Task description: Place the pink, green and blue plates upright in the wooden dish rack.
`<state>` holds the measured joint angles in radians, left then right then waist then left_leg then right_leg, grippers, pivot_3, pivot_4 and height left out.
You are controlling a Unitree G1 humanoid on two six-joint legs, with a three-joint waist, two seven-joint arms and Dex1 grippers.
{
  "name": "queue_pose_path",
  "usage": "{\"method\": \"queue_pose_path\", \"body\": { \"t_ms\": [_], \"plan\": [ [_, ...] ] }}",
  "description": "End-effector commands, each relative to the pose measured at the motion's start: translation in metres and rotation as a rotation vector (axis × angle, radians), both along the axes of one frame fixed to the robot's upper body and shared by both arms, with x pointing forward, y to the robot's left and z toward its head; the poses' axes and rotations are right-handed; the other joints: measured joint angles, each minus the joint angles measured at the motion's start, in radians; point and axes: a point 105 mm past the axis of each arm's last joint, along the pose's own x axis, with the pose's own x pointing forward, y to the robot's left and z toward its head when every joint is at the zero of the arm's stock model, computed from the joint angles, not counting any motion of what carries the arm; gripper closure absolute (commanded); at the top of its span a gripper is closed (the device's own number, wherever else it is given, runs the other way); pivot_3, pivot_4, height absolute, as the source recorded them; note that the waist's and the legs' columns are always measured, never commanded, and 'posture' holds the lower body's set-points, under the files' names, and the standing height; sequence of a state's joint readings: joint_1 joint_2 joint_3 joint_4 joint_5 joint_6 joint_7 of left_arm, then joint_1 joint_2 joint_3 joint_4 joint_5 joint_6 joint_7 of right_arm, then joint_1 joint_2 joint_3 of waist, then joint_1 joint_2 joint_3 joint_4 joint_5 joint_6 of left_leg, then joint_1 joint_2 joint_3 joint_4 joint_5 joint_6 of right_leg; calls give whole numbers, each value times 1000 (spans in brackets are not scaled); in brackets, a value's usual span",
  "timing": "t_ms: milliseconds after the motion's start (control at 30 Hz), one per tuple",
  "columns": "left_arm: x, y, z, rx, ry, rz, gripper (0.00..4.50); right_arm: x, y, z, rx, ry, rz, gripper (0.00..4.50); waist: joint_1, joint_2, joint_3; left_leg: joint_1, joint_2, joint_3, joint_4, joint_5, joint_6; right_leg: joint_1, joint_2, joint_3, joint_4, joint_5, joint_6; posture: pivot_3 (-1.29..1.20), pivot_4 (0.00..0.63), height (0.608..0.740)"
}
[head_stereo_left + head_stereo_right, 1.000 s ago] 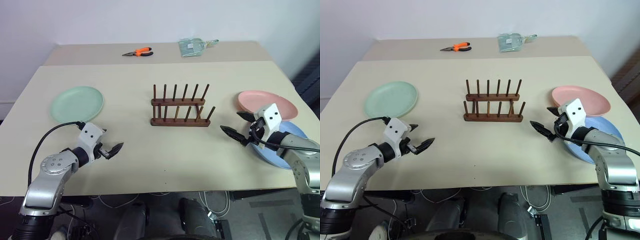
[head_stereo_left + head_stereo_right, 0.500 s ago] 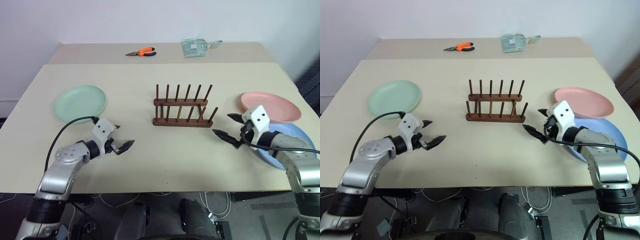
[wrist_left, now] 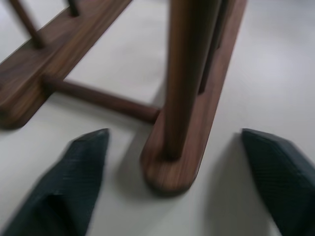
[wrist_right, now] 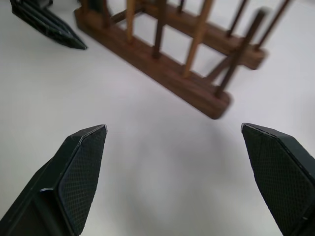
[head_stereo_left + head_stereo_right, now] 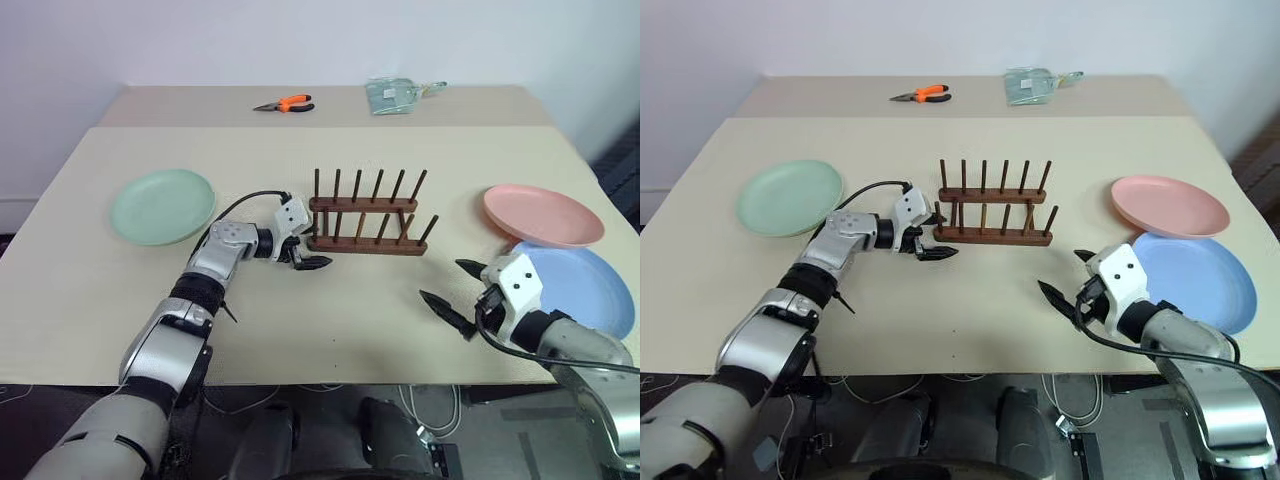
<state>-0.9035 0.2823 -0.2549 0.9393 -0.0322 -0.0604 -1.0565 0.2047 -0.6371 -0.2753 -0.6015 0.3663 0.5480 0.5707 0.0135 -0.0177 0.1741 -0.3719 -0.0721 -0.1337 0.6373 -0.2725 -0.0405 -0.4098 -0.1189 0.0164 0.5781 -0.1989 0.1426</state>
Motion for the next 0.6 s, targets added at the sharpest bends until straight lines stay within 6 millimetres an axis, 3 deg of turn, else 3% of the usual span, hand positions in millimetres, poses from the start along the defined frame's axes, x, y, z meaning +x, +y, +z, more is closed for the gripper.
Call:
{"method": "queue_pose_path", "body": {
  "t_ms": [33, 133, 167, 267, 400, 533, 600],
  "plan": [
    [-4, 0, -7, 7, 19, -28, 2231, -3, -1, 14, -10, -52, -13, 0, 0, 0, 0, 0, 0, 0, 0, 0, 0, 0, 0, 0, 0, 0, 0, 0, 150, 740],
    [-11, -6, -5, -32, 26, -83, 3674, -3, -2, 14, -31, -35, 0, 0, -1, 0, 0, 0, 0, 0, 0, 0, 0, 0, 0, 0, 0, 0, 0, 0, 150, 740],
    [-16, -9, -3, -55, 28, -110, 3712, -3, -3, 14, -43, -24, 10, 0, -1, 0, 0, 0, 0, 0, 0, 0, 0, 0, 0, 0, 0, 0, 0, 0, 150, 740],
    [-25, -10, 0, -70, 24, -159, 3711, -6, -5, 14, -57, 2, 28, 0, 0, 0, 0, 0, 0, 0, 0, 0, 0, 0, 0, 0, 0, 0, 0, 0, 150, 740],
    [-61, -11, 0, -19, -5, -305, 3711, -20, -12, 9, -91, 98, 79, 0, 0, 0, 0, 0, 0, 0, 0, -1, 1, 0, 0, 1, 0, 0, -1, 0, 150, 740],
    [-77, -2, -8, 61, -10, -335, 3711, -22, -15, 2, -97, 132, 88, 0, 0, 1, 0, 0, 1, -1, 0, -1, 1, 0, 0, 0, 1, 1, -3, 0, 150, 740],
    [-74, 4, -12, 85, -1, -285, 2690, -22, -17, -2, -103, 141, 82, 0, 0, 1, 0, 0, 1, 0, 1, -1, 1, 1, 0, 0, 1, -2, -3, 0, 150, 740]
  ]
}}
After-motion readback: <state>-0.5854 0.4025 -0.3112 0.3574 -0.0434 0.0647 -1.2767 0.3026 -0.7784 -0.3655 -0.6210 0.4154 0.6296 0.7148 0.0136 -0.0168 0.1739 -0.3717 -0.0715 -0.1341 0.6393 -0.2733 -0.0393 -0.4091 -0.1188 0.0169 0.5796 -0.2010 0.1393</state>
